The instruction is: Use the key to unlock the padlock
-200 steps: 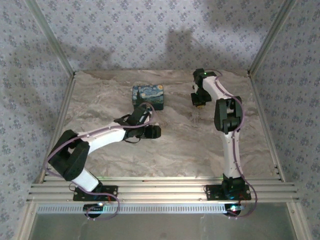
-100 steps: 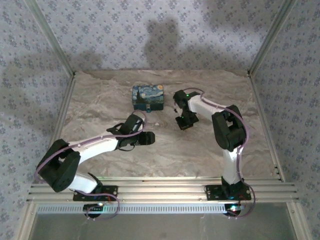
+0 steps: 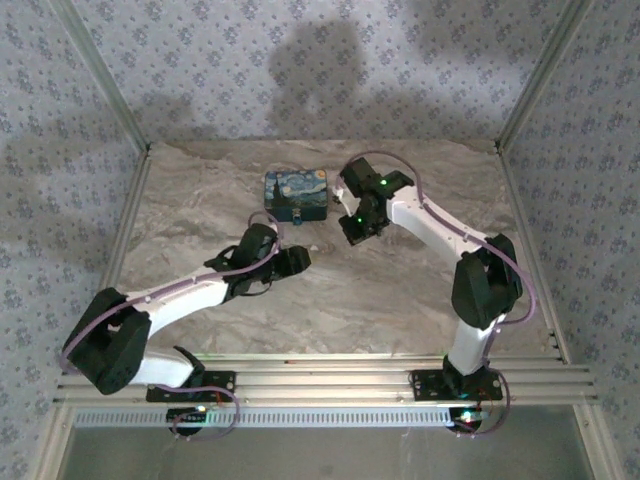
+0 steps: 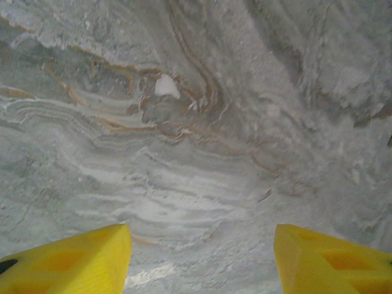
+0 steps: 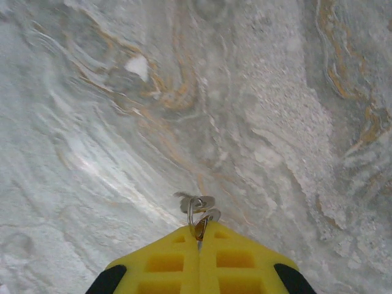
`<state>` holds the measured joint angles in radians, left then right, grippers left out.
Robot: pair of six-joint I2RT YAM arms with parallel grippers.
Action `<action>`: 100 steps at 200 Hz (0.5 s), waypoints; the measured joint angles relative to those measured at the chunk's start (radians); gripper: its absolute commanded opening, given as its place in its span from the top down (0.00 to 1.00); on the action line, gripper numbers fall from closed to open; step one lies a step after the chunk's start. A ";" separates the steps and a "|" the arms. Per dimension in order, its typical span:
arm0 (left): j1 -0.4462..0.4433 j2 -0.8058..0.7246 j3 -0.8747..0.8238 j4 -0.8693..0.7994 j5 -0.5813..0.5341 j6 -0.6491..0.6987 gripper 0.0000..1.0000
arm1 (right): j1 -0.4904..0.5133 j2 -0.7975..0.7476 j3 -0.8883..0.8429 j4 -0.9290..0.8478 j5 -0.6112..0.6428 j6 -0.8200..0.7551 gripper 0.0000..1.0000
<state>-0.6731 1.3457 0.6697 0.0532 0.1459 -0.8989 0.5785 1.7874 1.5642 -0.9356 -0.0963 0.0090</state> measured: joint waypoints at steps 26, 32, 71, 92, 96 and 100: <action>0.016 -0.001 -0.028 0.090 0.025 -0.087 0.43 | 0.000 0.002 0.024 -0.013 -0.066 -0.020 1.00; 0.019 -0.001 -0.032 0.109 0.031 -0.106 0.44 | 0.000 0.002 0.027 -0.015 -0.079 -0.026 1.00; 0.025 0.034 -0.035 0.225 0.070 -0.263 0.55 | 0.000 0.002 0.031 -0.017 -0.138 -0.024 1.00; 0.023 0.077 -0.026 0.256 0.072 -0.365 0.55 | 0.000 -0.006 0.014 0.012 -0.156 0.005 1.00; 0.022 0.084 -0.024 0.259 0.072 -0.380 0.55 | 0.000 -0.010 0.006 0.021 -0.159 0.011 1.00; 0.018 0.093 -0.020 0.263 0.071 -0.399 0.54 | 0.000 -0.015 -0.005 0.031 -0.164 0.022 1.00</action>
<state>-0.6548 1.4391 0.6495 0.3161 0.2165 -1.2984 0.5785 1.7725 1.5597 -0.9043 -0.2600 0.0311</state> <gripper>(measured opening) 0.451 0.041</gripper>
